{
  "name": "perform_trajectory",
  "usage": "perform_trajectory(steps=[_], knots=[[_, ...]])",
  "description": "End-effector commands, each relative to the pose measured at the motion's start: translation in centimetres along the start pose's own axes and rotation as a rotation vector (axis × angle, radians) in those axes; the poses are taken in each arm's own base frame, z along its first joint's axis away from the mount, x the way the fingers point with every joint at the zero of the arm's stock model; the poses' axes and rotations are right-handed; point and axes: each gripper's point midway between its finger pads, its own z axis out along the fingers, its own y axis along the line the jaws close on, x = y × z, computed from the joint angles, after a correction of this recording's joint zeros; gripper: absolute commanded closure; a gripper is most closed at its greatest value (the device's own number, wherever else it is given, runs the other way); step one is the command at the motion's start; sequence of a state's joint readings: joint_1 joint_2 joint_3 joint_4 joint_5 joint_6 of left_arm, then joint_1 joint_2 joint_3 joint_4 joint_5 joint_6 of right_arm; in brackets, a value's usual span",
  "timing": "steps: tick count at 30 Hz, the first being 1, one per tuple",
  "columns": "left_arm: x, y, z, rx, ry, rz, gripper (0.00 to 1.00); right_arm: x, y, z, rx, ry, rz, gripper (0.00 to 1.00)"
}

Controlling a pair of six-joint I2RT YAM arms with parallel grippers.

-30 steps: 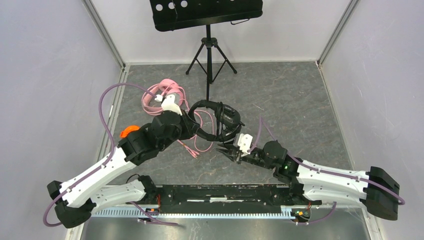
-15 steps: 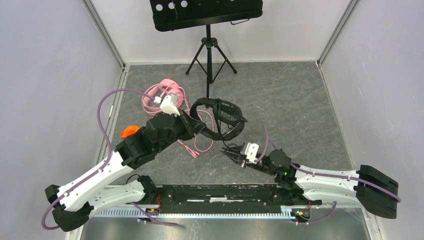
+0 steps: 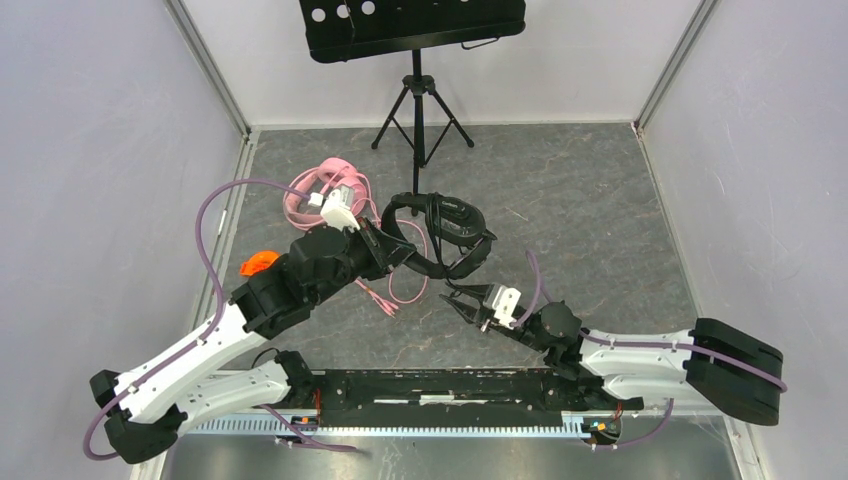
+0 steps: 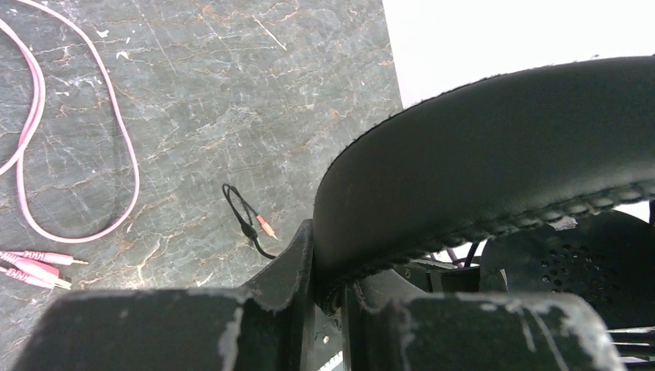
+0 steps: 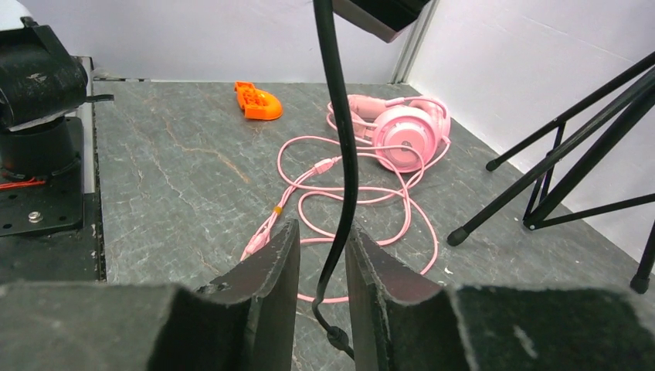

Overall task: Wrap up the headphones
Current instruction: Wrap the headphones around the headphones.

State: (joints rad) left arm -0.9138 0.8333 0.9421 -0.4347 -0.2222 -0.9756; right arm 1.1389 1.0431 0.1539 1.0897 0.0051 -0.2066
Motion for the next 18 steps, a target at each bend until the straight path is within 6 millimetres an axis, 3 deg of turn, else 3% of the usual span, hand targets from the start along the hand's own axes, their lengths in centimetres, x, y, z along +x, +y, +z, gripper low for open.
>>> perform_trajectory(steps=[1, 7, 18], knots=[[-1.8, -3.3, -0.9, 0.132, -0.055, -0.091, 0.98, -2.3, -1.0, 0.6, 0.052, -0.1, -0.014, 0.67], [-1.7, -3.9, -1.1, 0.162, -0.043, -0.11, 0.98, -2.1, -1.0, 1.2, 0.057, -0.108, -0.013, 0.65], [-1.8, -4.7, -1.5, 0.198, -0.036, -0.131, 0.98, 0.4, 0.2, 1.6, 0.014, -0.064, -0.03, 0.63]])
